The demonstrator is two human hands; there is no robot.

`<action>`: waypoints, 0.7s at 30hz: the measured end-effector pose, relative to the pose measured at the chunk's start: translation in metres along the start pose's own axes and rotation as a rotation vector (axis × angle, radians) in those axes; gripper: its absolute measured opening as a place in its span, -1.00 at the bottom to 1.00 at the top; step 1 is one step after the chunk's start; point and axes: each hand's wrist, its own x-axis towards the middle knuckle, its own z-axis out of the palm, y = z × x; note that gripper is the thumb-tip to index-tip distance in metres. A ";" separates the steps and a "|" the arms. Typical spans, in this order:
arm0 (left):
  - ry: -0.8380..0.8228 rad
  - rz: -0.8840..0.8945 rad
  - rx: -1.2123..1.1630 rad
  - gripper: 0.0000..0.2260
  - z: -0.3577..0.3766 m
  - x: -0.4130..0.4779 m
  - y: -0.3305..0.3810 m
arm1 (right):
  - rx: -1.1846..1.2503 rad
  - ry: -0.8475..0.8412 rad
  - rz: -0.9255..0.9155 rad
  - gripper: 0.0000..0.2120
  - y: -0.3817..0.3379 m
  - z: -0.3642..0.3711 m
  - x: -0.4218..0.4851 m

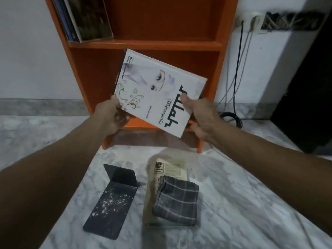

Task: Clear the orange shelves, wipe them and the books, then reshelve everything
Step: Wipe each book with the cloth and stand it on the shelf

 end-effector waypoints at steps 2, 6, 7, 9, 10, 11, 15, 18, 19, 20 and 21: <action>0.023 0.084 0.408 -0.65 -0.004 0.000 0.002 | -0.119 0.020 -0.145 -0.77 -0.031 -0.001 -0.006; 0.112 0.464 0.750 0.07 -0.004 0.000 0.015 | -0.588 -0.045 -0.353 -0.86 -0.076 0.006 -0.019; 0.018 0.518 0.789 0.08 -0.003 -0.003 0.018 | -0.719 -0.069 -0.378 -0.85 -0.083 0.011 -0.022; -0.277 0.464 0.933 -0.16 0.002 -0.011 0.017 | -0.957 -0.146 -0.418 -0.81 -0.090 0.020 -0.028; -0.403 0.391 0.979 -0.35 0.004 -0.018 0.013 | -1.046 -0.192 -0.442 -0.79 -0.093 0.024 -0.031; -0.495 0.319 0.965 -0.54 0.005 -0.028 0.007 | -1.108 -0.234 -0.468 -0.78 -0.095 0.028 -0.033; -0.566 0.237 0.653 -0.64 0.003 -0.046 -0.013 | -1.212 -0.276 -0.539 -0.77 -0.103 0.037 -0.036; -0.502 0.284 0.512 -0.59 0.004 -0.047 -0.010 | -1.216 -0.202 -0.651 -0.70 -0.107 0.046 -0.032; -0.470 0.291 0.479 -0.61 0.004 -0.045 -0.007 | -1.207 -0.150 -0.704 -0.63 -0.108 0.048 -0.029; -0.444 0.299 0.452 -0.66 0.006 -0.046 -0.004 | -1.196 -0.080 -0.770 -0.57 -0.108 0.050 -0.024; -0.418 0.301 0.421 -0.71 0.007 -0.047 -0.002 | -1.184 0.011 -0.848 -0.51 -0.107 0.050 -0.022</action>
